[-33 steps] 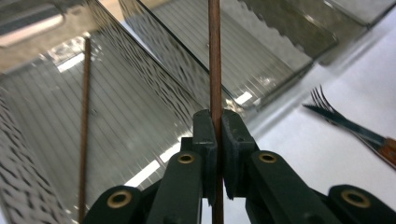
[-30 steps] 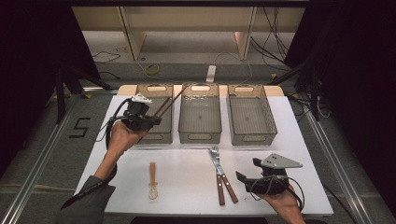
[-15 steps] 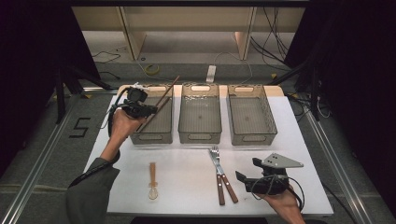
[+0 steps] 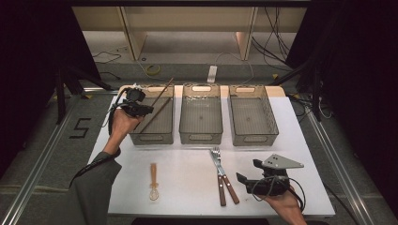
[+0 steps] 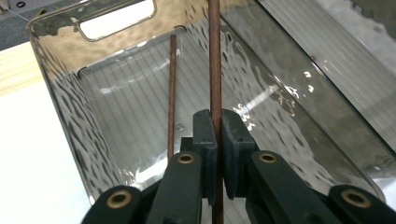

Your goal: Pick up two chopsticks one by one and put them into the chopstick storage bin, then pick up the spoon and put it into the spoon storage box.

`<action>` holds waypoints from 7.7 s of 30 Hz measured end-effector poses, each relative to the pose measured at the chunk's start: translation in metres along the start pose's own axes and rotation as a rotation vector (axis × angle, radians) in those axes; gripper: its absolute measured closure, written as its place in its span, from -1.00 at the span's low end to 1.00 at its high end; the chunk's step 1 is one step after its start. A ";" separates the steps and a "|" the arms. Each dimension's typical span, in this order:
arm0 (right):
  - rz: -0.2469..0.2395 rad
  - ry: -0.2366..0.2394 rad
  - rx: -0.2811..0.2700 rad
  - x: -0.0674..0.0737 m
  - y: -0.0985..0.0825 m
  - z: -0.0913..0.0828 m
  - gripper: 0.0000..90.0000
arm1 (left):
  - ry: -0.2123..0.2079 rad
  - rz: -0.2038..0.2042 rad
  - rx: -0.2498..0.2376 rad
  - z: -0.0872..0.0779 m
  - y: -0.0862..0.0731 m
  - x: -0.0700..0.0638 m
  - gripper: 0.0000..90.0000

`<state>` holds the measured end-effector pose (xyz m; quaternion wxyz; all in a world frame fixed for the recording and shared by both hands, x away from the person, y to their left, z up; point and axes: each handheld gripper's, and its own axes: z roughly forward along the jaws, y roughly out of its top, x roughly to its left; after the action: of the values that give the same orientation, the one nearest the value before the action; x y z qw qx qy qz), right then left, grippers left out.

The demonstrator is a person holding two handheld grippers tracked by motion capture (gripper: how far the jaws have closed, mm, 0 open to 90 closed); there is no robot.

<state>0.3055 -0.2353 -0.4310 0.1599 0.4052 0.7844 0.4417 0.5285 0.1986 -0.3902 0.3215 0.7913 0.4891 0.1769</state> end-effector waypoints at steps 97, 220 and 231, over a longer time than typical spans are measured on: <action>-0.037 -0.025 0.007 0.003 -0.005 -0.003 -0.56 | -0.104 -0.015 0.158 -0.041 -0.101 -0.095 -0.65; -0.070 -0.021 0.046 0.008 -0.006 0.005 -0.54 | -0.248 0.130 0.129 -0.034 -0.044 -0.121 0.70; -0.077 -0.019 0.050 0.009 -0.006 0.005 -0.54 | -0.222 0.126 0.103 -0.023 -0.014 -0.111 0.69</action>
<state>0.3008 -0.2271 -0.4377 0.1742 0.3828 0.8086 0.4115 0.4546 0.1116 -0.3793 0.3209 0.8505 0.4085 0.0825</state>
